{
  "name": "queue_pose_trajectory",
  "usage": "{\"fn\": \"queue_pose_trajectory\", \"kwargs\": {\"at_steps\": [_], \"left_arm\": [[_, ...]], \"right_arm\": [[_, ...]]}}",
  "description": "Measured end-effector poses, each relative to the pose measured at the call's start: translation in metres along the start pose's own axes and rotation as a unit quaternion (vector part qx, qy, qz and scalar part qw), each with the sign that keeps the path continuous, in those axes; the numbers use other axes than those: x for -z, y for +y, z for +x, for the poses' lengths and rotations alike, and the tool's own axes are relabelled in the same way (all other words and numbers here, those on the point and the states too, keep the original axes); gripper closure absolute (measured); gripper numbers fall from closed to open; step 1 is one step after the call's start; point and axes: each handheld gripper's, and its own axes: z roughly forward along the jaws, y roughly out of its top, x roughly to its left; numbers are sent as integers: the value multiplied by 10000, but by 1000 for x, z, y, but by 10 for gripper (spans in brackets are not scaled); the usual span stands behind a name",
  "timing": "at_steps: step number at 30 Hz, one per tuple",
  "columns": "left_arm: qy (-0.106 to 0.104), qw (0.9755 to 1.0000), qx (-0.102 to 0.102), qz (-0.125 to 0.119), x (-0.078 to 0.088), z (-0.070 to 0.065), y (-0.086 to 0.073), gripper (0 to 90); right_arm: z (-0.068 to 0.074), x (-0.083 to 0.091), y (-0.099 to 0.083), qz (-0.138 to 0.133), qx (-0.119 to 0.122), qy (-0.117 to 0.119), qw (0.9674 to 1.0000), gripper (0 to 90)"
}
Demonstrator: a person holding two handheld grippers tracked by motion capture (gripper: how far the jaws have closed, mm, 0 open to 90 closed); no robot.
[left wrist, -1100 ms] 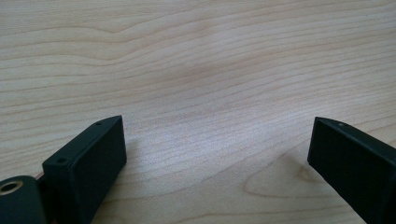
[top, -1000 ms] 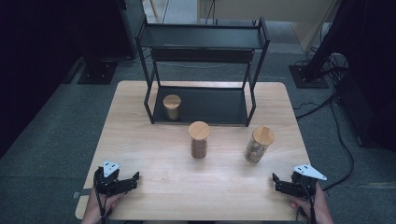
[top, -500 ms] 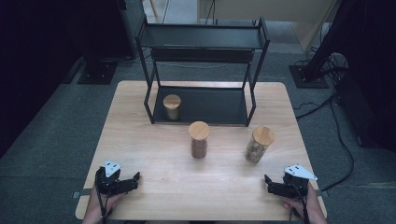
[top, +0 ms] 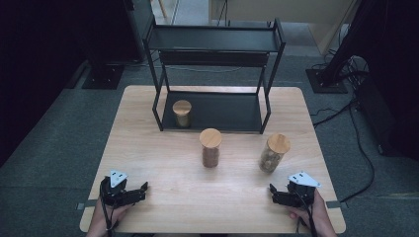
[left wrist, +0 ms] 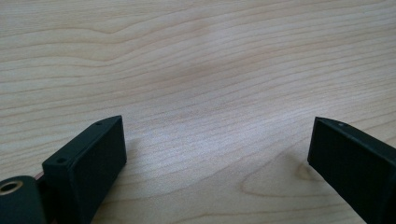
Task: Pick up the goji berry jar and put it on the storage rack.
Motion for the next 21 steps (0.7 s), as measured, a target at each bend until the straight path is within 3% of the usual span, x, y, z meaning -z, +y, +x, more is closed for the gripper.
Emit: {"fn": "queue_pose_trajectory", "kwargs": {"at_steps": [11,21], "left_arm": [[-26,10000,11,-5,0,1,0,46],[-30,10000,3,-5,0,0,0,46]], "right_arm": [[26,-7,8,-59,150,195,9997,15],[40,-11,13,-119,204,295,9993,15]]}}
